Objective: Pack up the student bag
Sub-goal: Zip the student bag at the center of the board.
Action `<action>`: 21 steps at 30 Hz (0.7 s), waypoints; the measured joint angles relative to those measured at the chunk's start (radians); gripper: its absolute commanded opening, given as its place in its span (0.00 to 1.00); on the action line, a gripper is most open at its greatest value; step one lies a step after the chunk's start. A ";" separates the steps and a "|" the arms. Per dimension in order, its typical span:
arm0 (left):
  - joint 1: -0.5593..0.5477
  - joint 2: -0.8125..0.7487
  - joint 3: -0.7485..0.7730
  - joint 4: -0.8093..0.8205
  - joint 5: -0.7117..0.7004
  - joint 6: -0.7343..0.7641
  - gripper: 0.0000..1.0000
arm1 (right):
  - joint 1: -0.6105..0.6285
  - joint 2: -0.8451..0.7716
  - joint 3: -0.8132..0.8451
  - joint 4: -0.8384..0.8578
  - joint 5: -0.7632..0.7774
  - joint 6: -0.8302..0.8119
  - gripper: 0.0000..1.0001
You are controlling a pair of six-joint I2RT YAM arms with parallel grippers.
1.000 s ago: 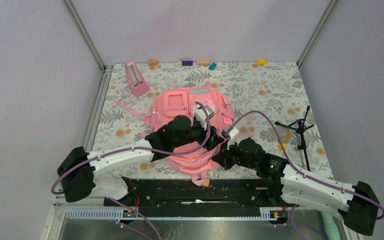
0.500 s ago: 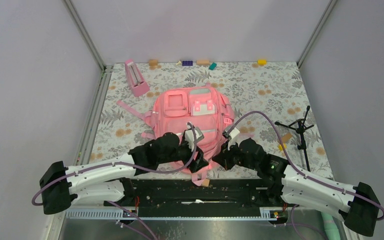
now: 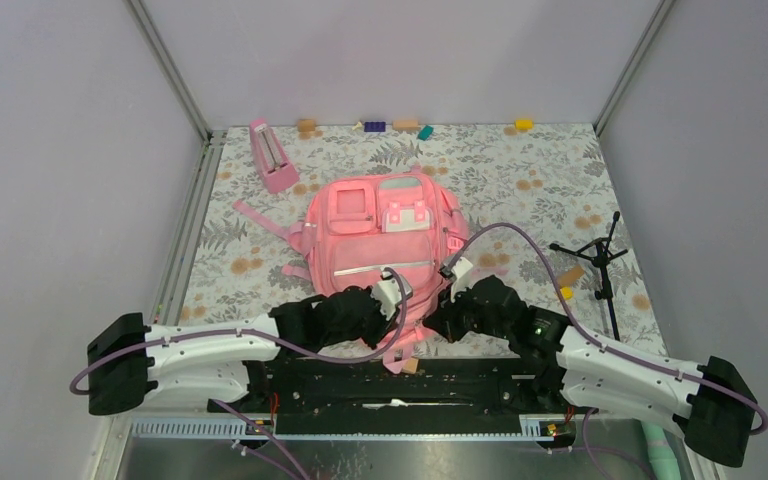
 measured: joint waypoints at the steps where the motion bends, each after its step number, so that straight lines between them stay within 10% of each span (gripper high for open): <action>1: -0.002 0.005 0.000 0.003 -0.006 0.006 0.09 | 0.000 0.008 0.000 0.001 -0.006 0.000 0.00; 15: -0.006 0.080 -0.010 0.066 -0.021 0.026 0.00 | 0.001 0.100 0.000 0.068 -0.034 0.012 0.00; 21: 0.027 0.098 -0.014 0.103 -0.018 0.021 0.00 | 0.004 0.080 0.000 0.065 -0.014 0.042 0.51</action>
